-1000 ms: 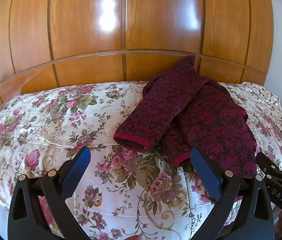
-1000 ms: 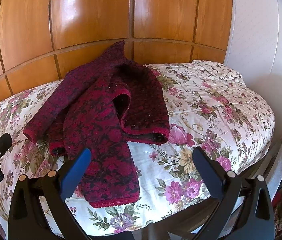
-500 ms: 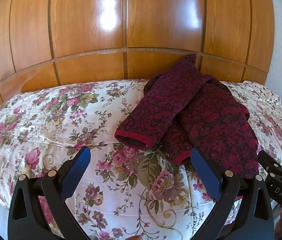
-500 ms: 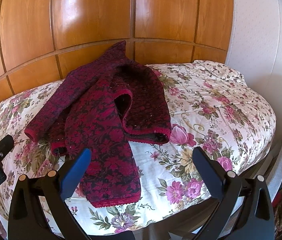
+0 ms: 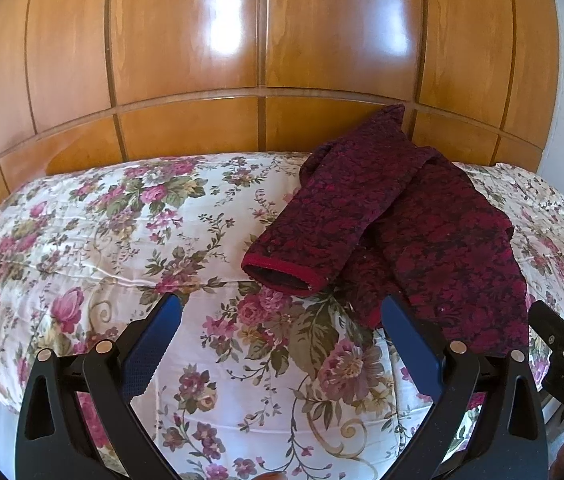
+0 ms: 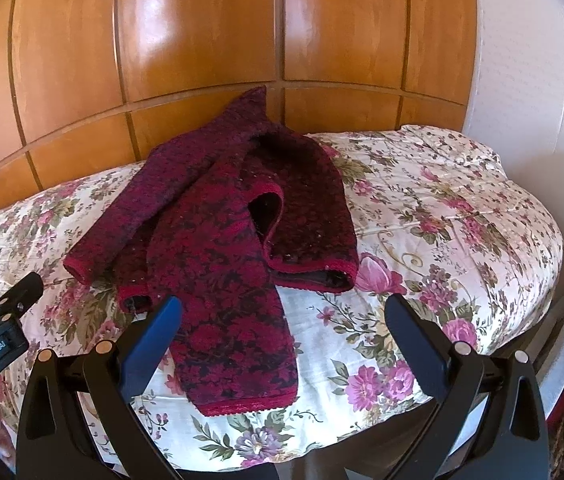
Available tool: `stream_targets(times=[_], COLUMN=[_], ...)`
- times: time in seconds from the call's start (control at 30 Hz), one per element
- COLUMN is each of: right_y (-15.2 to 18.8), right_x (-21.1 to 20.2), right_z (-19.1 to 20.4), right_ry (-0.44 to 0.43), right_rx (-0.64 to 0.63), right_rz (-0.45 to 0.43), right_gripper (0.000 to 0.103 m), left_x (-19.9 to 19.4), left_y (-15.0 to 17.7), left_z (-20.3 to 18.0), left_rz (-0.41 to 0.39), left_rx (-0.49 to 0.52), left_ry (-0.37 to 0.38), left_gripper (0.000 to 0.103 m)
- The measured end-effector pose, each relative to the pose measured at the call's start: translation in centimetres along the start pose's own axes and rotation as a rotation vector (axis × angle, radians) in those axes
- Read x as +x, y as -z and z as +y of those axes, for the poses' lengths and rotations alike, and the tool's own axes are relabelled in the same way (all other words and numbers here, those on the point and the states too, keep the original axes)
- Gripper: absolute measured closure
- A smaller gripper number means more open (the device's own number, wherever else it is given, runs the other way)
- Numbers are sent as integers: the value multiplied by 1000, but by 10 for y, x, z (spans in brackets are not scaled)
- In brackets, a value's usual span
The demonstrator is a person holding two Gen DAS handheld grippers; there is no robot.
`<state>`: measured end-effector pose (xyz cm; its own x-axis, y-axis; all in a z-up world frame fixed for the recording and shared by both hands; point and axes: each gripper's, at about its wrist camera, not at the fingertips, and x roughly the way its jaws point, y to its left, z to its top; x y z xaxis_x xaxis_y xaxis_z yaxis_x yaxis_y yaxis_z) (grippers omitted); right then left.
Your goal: Fold small clothes
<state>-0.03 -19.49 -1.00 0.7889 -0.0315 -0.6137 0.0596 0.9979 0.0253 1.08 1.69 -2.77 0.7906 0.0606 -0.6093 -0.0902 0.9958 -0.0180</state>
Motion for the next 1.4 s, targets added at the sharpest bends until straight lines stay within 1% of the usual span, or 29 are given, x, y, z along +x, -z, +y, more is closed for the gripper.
stream_targets(times=[0.77,0.97,1.1,1.2,1.3,1.33,1.4], right_y=[0,0,-2,-8,-24,-31,-43], right_x=[-3,-2,-1,0,3,6,15], right_z=[4,5,7,9,18,25,39], right_ry=[-9,-12,-30,-86,-190,-242,-331], right_rx=[-12,-15,-21,-22,-25,-28,-32], right_rz=[-7,-8,-9,-7,-4,0,28], right_gripper=[2,2,2,2,3,5,20], left_x=[-3,-2,3,10,16,18,22], left_y=[-4,-3,-3,-3,-2,-2,-2], left_z=[0,3,7,13,31,38,60], left_rz=[-9,-7,8,26,28,28,35], left_rx=[1,-3,-7,-7,-28,-41,-85], left_ry=[-1,-1,-1,11,26,29,11], left_gripper=[4,4,4,4,4,4,4])
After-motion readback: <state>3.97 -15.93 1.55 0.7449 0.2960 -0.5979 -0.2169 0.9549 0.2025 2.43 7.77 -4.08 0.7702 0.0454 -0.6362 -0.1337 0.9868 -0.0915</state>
